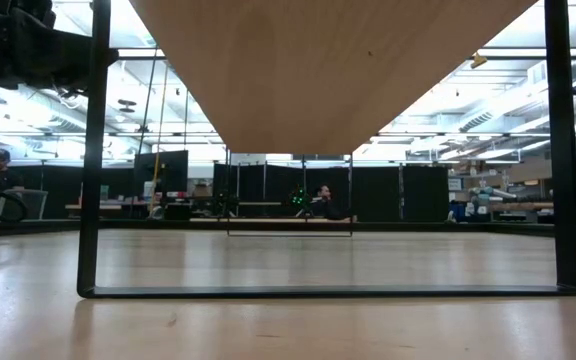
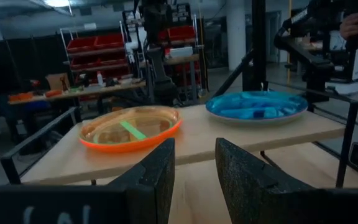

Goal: Place and stack plates onto a shelf
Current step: Return to Home Position

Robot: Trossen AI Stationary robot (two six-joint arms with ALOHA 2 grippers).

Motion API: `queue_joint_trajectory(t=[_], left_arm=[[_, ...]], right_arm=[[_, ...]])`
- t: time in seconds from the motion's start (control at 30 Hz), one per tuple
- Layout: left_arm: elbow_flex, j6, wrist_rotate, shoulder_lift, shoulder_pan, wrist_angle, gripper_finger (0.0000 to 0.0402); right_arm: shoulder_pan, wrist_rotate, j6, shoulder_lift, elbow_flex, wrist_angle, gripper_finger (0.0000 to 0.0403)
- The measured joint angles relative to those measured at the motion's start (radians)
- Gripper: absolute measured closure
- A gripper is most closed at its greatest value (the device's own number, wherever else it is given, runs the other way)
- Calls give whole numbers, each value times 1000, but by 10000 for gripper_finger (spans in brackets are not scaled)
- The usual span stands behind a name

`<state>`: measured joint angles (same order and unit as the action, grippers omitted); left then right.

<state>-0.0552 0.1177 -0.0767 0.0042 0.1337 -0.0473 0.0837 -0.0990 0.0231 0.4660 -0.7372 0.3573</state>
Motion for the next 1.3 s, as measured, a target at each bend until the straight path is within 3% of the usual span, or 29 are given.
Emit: queue_joint_trajectory(t=[0.1, 1.3], left_arm=[[47, 4, 1, 0, 0, -68, 278], [47, 7, -8, 14, -8, -15, 278]], right_arm=[[0, 0, 0, 0, 0, -1, 391], [0, 0, 0, 0, 0, 4, 391]])
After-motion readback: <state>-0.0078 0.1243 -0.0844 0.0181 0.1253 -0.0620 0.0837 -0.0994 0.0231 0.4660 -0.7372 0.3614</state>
